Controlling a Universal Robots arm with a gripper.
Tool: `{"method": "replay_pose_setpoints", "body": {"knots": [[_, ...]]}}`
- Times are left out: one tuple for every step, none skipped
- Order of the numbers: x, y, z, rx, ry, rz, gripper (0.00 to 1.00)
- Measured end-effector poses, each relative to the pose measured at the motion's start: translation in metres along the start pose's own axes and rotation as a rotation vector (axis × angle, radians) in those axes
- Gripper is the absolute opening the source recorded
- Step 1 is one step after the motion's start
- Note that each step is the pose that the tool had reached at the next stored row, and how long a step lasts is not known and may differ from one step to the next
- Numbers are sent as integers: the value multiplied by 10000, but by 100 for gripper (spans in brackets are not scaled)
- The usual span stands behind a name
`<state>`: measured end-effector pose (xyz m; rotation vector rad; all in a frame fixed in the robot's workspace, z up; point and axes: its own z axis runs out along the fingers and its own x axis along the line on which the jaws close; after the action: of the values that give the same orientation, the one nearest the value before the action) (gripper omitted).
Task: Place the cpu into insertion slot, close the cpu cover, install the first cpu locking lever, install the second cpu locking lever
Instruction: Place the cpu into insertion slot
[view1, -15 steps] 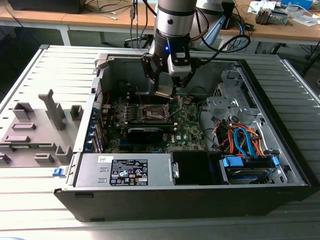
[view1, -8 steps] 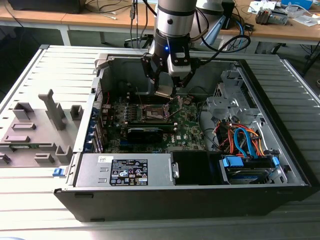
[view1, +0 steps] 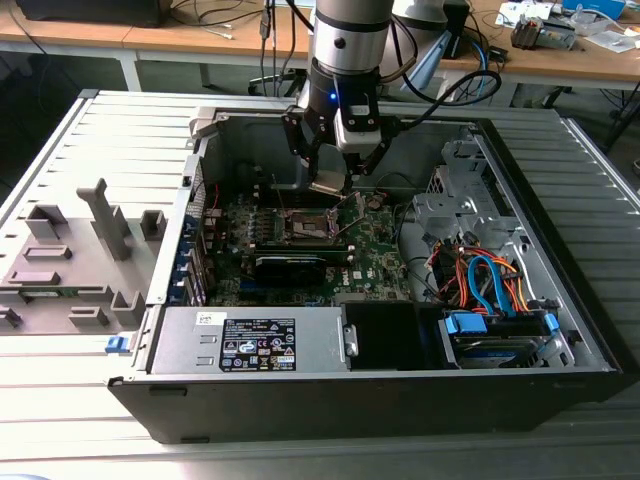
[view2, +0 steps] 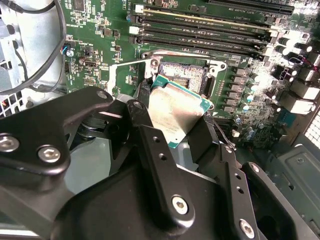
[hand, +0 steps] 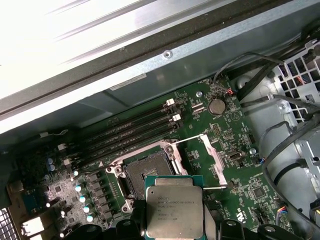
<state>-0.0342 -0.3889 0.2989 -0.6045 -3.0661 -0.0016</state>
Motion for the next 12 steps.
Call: {"method": "replay_pose_setpoints", "body": {"knots": [[0, 0, 0, 0, 0, 7, 55], [0, 0, 0, -1, 0, 27, 55], [0, 0, 0, -1, 0, 44, 55], [0, 0, 0, -1, 0, 51, 55], [0, 0, 0, -1, 1, 61, 55], [0, 0, 0, -1, 0, 69, 55], [0, 0, 0, -2, 0, 78, 55], [0, 0, 0, -2, 0, 88, 55], [0, 0, 0, -2, 0, 96, 55], [0, 0, 0, -2, 1, 111, 55], [0, 0, 0, -2, 0, 127, 55], [0, 0, 0, -2, 0, 140, 55]]}}
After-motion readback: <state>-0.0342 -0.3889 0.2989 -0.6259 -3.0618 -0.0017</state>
